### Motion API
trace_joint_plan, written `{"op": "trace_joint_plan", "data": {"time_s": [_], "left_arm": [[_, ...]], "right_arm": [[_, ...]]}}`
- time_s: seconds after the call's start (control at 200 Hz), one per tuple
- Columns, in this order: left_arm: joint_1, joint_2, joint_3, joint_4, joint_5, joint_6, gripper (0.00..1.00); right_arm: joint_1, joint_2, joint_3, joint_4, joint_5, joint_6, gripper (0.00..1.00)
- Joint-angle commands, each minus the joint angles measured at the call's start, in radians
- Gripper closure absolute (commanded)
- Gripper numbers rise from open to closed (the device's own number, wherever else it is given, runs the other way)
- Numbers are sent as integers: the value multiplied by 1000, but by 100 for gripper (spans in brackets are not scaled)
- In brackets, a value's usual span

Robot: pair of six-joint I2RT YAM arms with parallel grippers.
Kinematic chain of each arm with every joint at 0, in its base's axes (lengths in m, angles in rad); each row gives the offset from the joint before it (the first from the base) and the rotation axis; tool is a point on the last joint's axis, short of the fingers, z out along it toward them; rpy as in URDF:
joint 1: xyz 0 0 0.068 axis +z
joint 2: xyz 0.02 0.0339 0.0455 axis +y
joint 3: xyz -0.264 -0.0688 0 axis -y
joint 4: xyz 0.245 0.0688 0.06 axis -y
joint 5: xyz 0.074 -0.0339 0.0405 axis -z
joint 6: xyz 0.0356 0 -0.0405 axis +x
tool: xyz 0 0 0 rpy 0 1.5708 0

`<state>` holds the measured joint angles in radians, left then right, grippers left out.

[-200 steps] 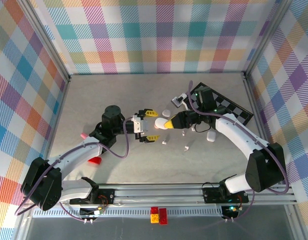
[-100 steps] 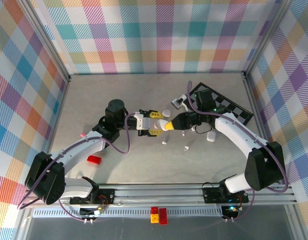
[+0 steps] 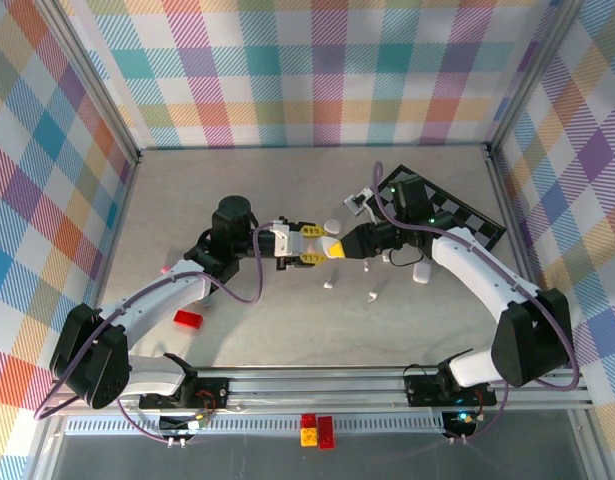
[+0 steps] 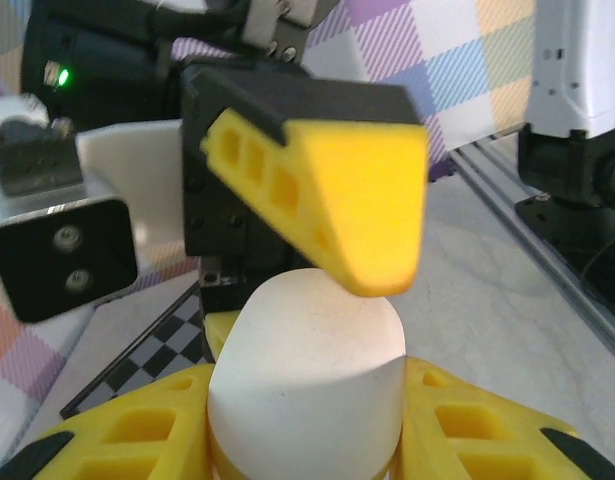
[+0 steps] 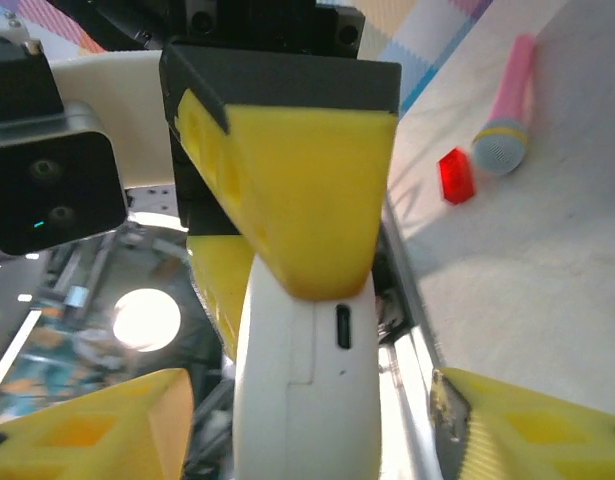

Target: Insert the wireless bluetooth earbuds into the charging case

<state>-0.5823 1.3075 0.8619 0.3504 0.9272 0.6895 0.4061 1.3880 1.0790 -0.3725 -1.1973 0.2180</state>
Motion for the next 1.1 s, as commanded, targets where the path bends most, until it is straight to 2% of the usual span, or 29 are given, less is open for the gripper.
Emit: {"op": "trace_joint_plan", "data": {"time_s": [0.0,0.06,0.155,0.335,0.455,0.53,0.63,0.72,0.805,0.865,0.905,1.02,1.095], "left_arm": [[-8,-22,-10,110,-65,-180,69],[-8,-23,-25,158,-82,-257,69],[-8,-22,-47,208,-120,-338,70],[-8,-10,-45,196,-175,-375,71],[-8,4,-29,199,-171,-388,71],[-10,11,-24,200,-161,-390,71],[-11,16,-21,202,-151,-392,71],[-11,18,-26,217,-158,-398,71],[-13,18,-27,217,-165,-401,71],[-12,18,-29,221,-168,-402,65],[-13,18,-33,233,-174,-404,54],[-13,26,-69,347,-179,-439,34],[-11,40,-87,429,-184,-490,30]], "right_arm": [[3,-69,-16,89,170,89,29],[2,-100,-43,140,244,164,25],[2,-125,-81,253,298,337,24],[3,-124,-124,377,317,626,29],[3,-134,-166,474,330,735,42],[3,-137,-177,511,333,768,53],[3,-133,-198,602,320,831,61],[3,-117,-217,685,299,893,72],[3,-113,-225,699,301,909,81],[2,-114,-225,695,307,911,84],[0,-116,-227,703,311,913,85],[-15,-123,-240,763,297,953,88],[-35,-128,-273,873,285,1035,91]]}}
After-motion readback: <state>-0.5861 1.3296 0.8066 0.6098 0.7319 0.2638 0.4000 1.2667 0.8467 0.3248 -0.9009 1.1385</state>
